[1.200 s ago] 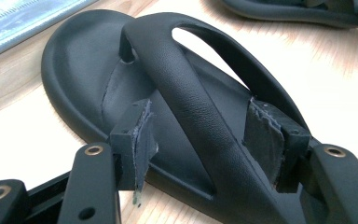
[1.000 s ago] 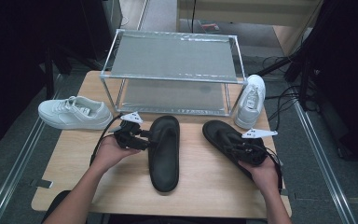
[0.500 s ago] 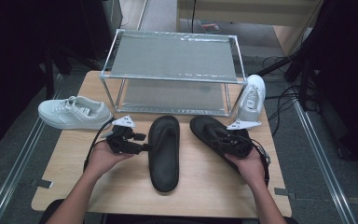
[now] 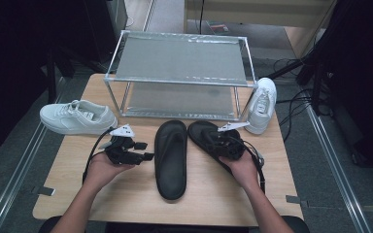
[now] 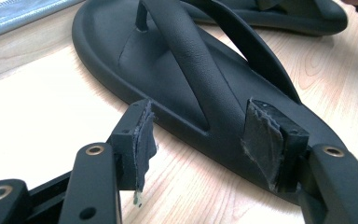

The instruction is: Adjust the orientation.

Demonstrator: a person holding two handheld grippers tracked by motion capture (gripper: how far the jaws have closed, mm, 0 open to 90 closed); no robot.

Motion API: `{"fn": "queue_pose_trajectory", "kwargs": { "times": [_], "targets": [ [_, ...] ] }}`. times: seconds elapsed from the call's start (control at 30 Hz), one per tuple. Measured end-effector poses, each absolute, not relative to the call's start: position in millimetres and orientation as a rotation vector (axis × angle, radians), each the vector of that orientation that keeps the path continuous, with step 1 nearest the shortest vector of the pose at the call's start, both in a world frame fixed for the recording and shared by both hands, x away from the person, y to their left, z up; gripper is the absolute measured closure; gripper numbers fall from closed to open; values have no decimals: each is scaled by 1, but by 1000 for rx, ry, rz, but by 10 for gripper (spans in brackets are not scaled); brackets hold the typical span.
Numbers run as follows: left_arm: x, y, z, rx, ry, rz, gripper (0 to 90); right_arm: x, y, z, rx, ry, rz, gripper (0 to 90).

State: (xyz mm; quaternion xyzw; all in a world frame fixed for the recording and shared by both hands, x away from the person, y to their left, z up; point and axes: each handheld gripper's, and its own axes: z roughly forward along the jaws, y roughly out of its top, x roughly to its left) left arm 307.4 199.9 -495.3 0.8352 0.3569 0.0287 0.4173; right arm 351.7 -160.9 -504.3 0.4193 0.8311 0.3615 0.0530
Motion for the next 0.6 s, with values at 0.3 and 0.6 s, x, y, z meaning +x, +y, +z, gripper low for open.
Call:
{"fn": "queue_pose_trajectory", "kwargs": {
  "times": [0.3,0.6],
  "targets": [
    [309,196,-501,2108,892,74,477,355,-155,-509,1266,2525,1127,759],
    [317,193,-505,2091,916,61,688,345,-171,-494,1184,2545,1210,660]
  ]
}}
